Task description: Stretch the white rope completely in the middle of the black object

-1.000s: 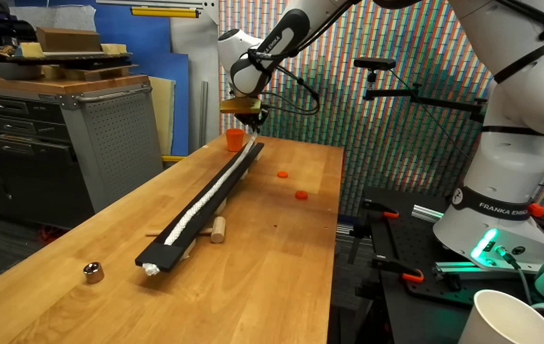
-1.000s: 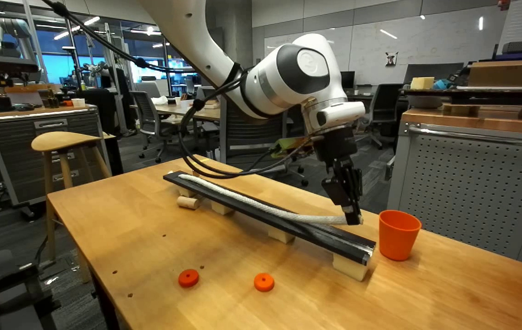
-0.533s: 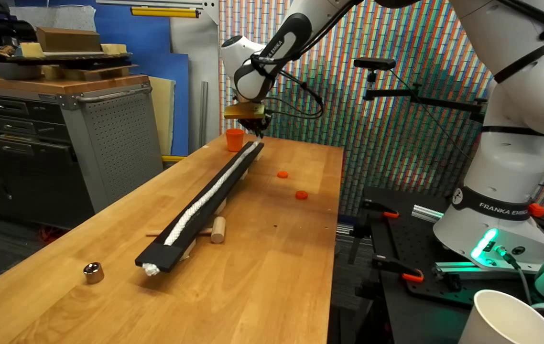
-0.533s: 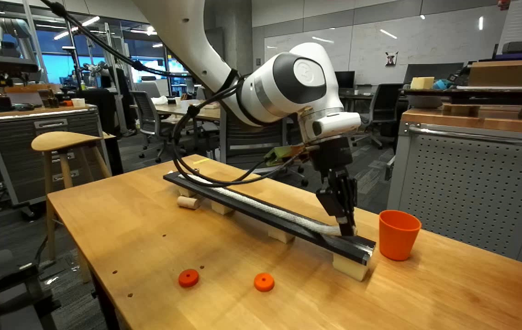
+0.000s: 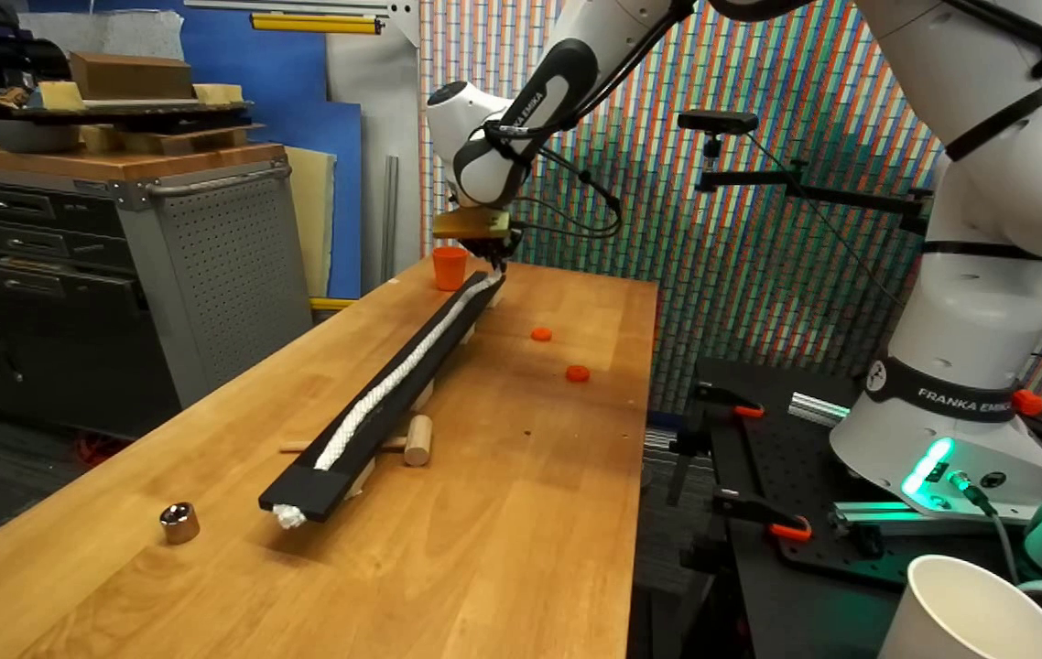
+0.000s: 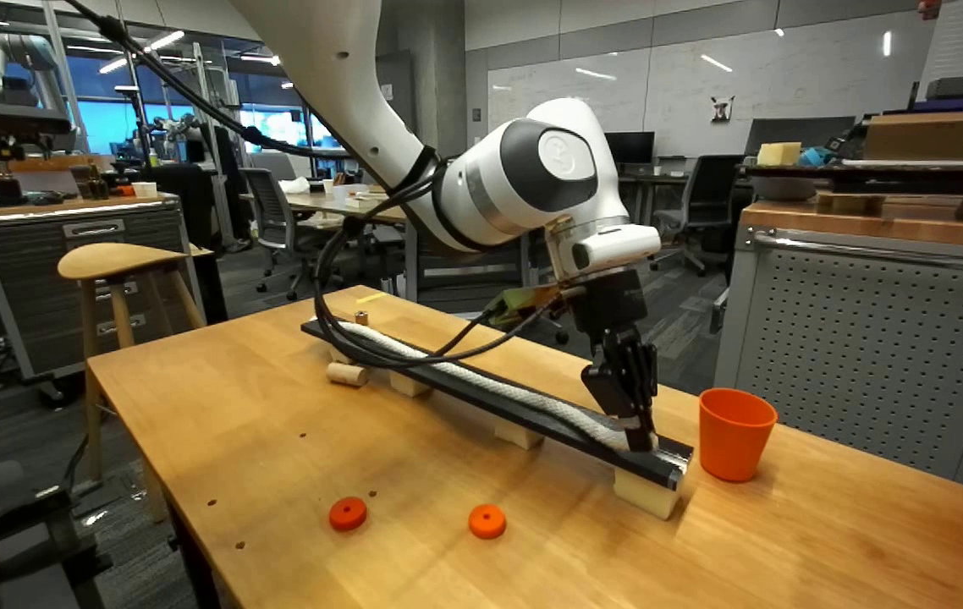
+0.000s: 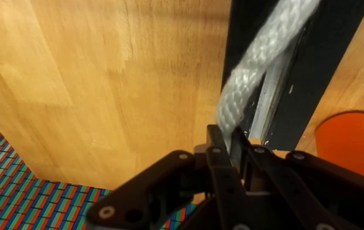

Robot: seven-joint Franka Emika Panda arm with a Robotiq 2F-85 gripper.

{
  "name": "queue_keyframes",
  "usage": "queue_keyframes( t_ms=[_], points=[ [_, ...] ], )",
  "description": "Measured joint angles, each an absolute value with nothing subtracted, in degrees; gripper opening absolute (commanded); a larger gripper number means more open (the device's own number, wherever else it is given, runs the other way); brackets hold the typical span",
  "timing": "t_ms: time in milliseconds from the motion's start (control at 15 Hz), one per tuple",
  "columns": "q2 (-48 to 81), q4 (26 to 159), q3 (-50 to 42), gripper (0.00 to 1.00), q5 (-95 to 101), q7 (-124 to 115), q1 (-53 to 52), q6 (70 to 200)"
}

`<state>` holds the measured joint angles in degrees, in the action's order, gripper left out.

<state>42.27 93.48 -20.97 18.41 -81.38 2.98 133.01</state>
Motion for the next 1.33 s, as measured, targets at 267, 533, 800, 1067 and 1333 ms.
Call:
queue_keyframes(
  t_ms=[267,533,800,1067,1333],
  points=[
    [42.66,93.51,-21.47,0.03,18.82,-83.72,2.62,135.15],
    [43.08,93.51,-22.09,0.03,19.08,-85.87,2.1,135.75],
    [43.97,93.55,-22.74,0.03,19.45,-88.51,1.57,136.7],
    [44.56,93.54,-23.02,0.03,19.69,-91.05,1.31,137.79],
    [44.67,93.52,-23.31,0.03,19.73,-93.02,1.08,138.98]
  ],
)
